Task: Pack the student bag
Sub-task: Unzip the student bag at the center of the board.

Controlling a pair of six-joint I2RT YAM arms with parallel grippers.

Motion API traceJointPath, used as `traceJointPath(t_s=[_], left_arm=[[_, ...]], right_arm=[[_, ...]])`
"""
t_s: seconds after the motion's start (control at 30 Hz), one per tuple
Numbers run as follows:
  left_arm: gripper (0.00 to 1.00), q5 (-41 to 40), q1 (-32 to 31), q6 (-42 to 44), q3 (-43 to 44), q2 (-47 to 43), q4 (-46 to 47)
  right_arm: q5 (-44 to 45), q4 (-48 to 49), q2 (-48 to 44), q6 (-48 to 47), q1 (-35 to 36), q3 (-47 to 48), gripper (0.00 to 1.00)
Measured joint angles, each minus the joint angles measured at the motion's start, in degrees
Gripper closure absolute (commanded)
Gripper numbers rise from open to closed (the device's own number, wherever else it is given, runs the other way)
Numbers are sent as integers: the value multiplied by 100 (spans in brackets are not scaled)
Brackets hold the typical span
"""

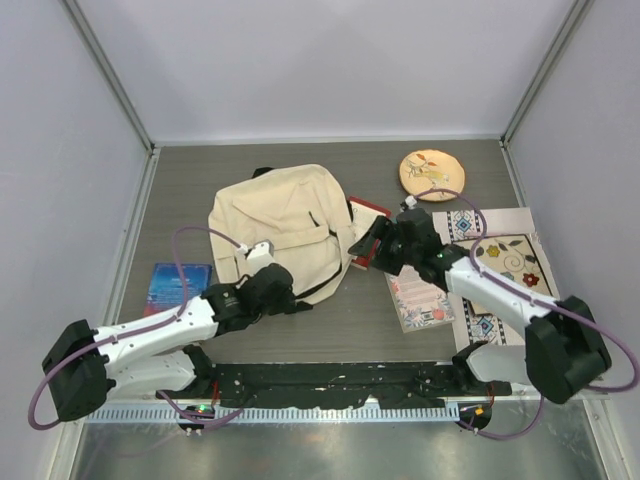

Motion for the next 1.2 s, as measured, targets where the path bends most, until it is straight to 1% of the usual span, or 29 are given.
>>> traceJointPath(t_s=[0.1,0.2,0.3,0.43,0.6,0.7,0.77,0.83,0.87,0.9,0.97,1.0,1.03,1.2], left_arm=[[100,57,0,48,125,81,76],[100,129,0,122,188,98,214],[100,210,0,175,188,114,315],[100,308,0,223,199,146,374],[100,442,0,315,232,170,448],[100,481,0,343,258,190,452],[100,496,0,363,275,212,452],[100,501,0,376,295,227,452],[100,503,0,385,313,243,455],[100,511,0,404,328,260,463],[100,540,0,435,343,302,496],[100,546,0,448,352,323,503],[100,562,0,466,361,345,505],[100,474,0,487,411,334,365]], right_arm=[[-105,262,-739,435,68,-634,24],[-186,573,-957,981,269,-1075,24],[-160,798,-866,1401,634,-1180,24],[-138,1488,-487,1906,1025,-1182,24],[-105,2140,57,2389,1141,-1222,24],[-105,2297,225,2555,1152,-1224,24],[-103,2378,289,2627,1158,-1224,27],[-103,2472,339,2695,1163,-1224,35],[-105,2542,376,2726,1167,-1224,41],[-109,2599,415,2747,1172,-1222,55],[-129,2717,542,2767,1172,-1215,77],[-138,2752,621,2780,1172,-1198,93],[-146,2769,686,2769,1172,-1178,99],[-153,2691,857,2677,1115,-953,99]])
